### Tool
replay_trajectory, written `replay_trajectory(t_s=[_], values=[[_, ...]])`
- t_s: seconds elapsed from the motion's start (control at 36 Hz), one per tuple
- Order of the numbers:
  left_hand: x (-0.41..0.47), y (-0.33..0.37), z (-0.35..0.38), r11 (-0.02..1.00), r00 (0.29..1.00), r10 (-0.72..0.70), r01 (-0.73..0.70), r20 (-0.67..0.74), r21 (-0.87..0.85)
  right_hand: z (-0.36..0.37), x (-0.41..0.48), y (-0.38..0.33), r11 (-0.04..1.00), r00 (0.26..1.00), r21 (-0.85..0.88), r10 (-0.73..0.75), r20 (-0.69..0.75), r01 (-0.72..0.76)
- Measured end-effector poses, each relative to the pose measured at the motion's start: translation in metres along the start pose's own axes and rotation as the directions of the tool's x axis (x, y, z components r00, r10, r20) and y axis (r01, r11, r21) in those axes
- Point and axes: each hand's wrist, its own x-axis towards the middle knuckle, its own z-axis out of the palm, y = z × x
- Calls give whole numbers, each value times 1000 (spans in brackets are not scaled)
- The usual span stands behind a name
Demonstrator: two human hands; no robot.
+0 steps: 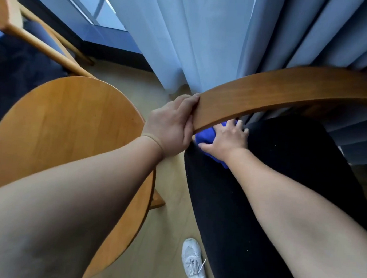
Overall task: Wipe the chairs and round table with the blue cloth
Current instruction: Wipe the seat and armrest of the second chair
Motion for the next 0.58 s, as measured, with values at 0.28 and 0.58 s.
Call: replay_trajectory(t_s=[0.28, 0.58], values=[[-1, -2, 0, 1000, 1000, 11, -11, -16, -10, 8, -7, -21, 982, 994, -158, -103, 38, 107], [-1, -4, 0, 1000, 999, 31, -31, -24, 2, 59, -105, -45, 852, 890, -256, -440, 120, 456]])
